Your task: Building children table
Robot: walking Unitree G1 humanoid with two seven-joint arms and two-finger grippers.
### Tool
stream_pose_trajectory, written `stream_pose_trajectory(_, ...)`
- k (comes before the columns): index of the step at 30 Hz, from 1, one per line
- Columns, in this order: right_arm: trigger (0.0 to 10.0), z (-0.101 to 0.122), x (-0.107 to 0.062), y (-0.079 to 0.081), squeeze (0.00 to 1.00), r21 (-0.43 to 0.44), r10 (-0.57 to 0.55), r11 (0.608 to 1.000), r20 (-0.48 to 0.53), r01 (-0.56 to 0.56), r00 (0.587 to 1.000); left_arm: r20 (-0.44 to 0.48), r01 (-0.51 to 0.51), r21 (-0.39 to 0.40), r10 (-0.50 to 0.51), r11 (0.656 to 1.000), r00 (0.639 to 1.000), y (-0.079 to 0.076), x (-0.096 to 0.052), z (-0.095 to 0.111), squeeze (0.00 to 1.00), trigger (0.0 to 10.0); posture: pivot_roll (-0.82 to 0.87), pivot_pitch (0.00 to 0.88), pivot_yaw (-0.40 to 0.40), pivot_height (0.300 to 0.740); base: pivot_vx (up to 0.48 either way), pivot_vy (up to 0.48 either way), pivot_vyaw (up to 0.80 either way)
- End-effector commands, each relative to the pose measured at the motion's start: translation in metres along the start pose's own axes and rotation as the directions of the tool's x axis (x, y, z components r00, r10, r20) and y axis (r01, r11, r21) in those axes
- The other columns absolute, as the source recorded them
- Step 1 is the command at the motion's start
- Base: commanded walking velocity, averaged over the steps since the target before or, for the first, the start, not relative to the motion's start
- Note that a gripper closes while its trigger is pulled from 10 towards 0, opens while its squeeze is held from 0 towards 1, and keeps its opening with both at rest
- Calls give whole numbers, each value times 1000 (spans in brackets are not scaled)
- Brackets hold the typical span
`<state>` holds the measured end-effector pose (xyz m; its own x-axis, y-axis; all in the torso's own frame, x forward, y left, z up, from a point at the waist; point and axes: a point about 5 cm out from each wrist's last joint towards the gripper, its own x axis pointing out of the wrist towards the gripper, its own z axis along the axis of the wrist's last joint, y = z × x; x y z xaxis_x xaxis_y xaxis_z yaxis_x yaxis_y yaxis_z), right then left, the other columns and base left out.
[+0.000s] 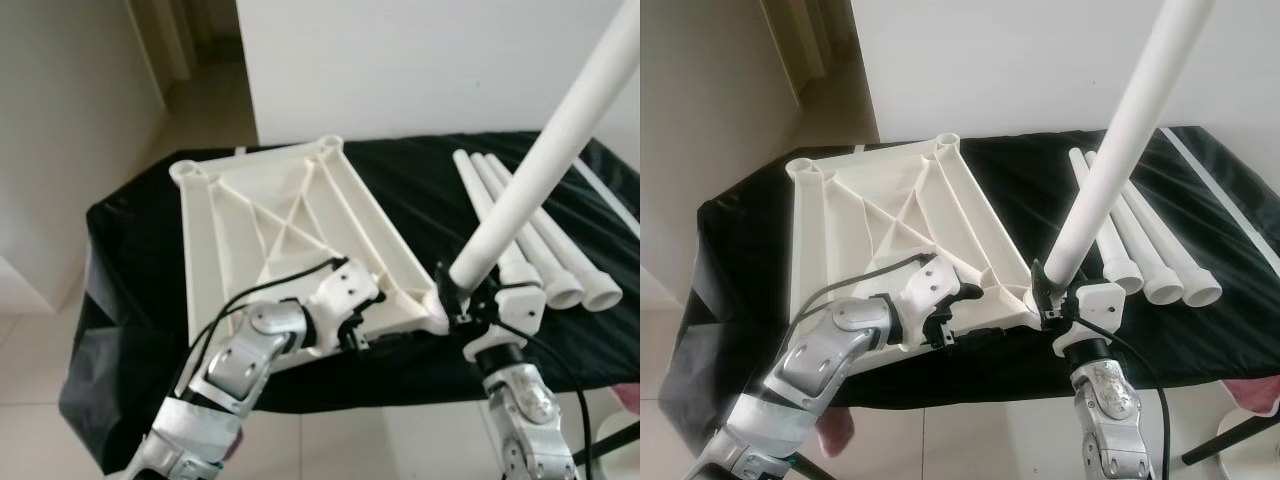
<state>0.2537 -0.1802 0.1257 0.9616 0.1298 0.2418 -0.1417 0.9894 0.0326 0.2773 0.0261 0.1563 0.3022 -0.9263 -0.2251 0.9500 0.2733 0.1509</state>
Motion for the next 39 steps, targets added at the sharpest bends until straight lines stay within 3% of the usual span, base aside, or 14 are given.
stream_pose_trajectory(1,10000,-22,-7,0,0,47,-9,999,-131,15,991,-1,-77,12,77,997,997,6,-2,3,0,10000,-11,0,40,740,0,0,0)
stream_pose_trajectory(11,10000,-27,-2,-2,0,91,-29,995,-175,46,984,0,-88,14,88,996,996,7,-3,3,0,10000,-6,0,38,740,0,0,0)
stream_pose_trajectory(17,10000,-29,4,-4,0,19,-24,999,-245,29,969,0,-91,15,91,996,996,7,-4,4,0,10000,-4,0,38,740,0,0,0)
stream_pose_trajectory(19,10000,-30,7,-3,0,-17,22,999,-279,-28,960,1,-92,17,92,996,996,7,-4,4,0,10000,-4,0,40,740,0,0,0)
stream_pose_trajectory(28,10000,-32,9,-6,0,-46,39,997,-308,-56,951,5,-93,23,93,995,996,7,-4,6,0,10000,-2,0,41,740,0,0,0)
stream_pose_trajectory(33,10000,-34,4,-11,0,56,-13,998,-284,30,959,6,-94,28,94,995,996,7,-4,7,0,10000,1,0,41,740,0,0,0)
stream_pose_trajectory(36,10000,-36,-1,-21,0,164,-112,973,-286,164,952,6,-95,28,95,995,995,7,-5,7,0,10000,0,0,43,740,0,0,0)
stream_pose_trajectory(39,10000,-37,-1,-25,0,163,-138,968,-297,193,945,5,-93,32,93,995,996,7,-5,7,0,10000,-3,0,45,740,0,0,0)
